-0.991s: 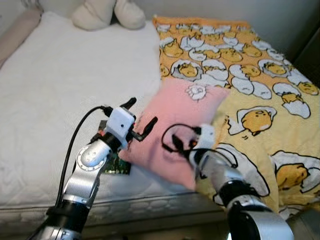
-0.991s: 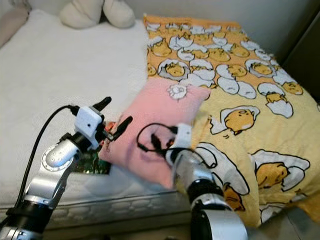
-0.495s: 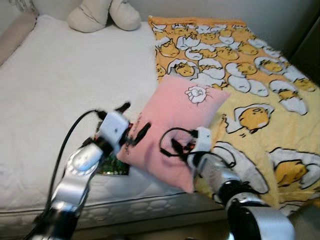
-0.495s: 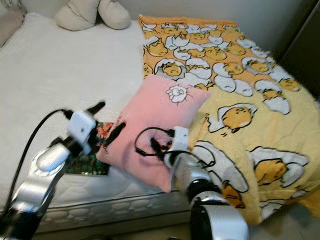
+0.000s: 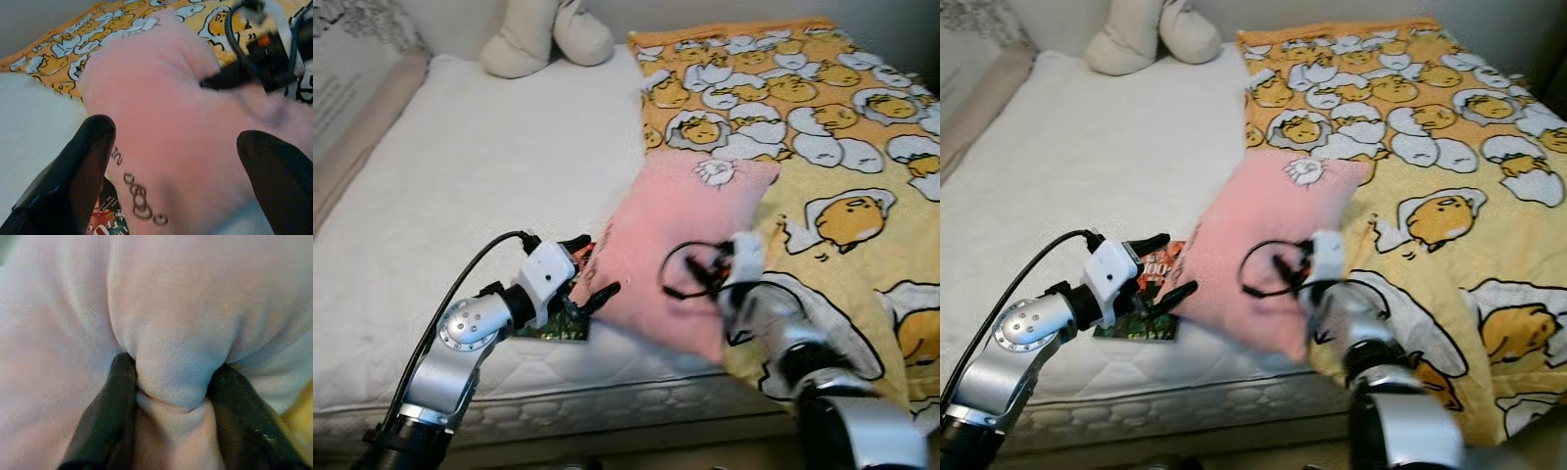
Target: Clean up the room
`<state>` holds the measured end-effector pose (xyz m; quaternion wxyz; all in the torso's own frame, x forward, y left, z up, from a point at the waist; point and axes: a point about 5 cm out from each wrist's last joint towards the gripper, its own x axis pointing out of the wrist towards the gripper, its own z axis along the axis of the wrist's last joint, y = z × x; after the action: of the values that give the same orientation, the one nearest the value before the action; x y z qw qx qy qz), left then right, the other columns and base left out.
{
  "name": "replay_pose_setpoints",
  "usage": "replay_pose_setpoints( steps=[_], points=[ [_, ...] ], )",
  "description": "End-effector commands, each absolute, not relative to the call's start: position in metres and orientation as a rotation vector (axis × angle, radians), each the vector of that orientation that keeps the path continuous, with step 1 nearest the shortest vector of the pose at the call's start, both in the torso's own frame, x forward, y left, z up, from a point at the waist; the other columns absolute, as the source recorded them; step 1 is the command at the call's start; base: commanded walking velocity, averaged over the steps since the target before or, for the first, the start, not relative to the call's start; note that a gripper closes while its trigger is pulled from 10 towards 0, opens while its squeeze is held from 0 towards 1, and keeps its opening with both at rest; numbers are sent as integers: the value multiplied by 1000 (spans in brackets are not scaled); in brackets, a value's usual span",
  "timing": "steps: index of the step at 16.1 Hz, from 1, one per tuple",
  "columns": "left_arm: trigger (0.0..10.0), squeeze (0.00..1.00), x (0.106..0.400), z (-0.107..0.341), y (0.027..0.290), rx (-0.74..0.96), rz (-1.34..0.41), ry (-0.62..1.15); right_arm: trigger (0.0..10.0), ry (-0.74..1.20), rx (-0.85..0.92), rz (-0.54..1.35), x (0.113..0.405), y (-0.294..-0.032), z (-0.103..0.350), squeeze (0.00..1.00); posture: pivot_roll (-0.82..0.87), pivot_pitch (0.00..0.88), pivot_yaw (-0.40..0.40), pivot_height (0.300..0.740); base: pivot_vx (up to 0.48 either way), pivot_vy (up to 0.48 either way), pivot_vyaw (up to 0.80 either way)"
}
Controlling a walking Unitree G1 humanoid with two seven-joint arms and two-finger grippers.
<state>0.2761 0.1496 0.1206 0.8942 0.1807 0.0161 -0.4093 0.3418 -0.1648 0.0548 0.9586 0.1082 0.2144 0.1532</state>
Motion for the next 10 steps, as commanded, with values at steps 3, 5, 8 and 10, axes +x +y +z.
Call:
replay_pose_setpoints(
  steps=[3,5,8,10],
  points=[
    [10000,0,286,125,153,406,-835,27,0,346,81,350,359,-178,88,0,87,0,76,740,0,0,0],
    [10000,0,289,126,150,385,-808,11,0,319,-73,384,363,-199,108,0,84,0,48,740,0,0,0],
    [10000,0,286,118,140,351,-795,8,0,329,-266,362,365,-234,128,0,60,0,9,740,0,0,0],
    [10000,0,285,116,133,327,-794,2,0,347,-335,307,364,-256,136,0,52,0,4,740,0,0,0]
  ],
)
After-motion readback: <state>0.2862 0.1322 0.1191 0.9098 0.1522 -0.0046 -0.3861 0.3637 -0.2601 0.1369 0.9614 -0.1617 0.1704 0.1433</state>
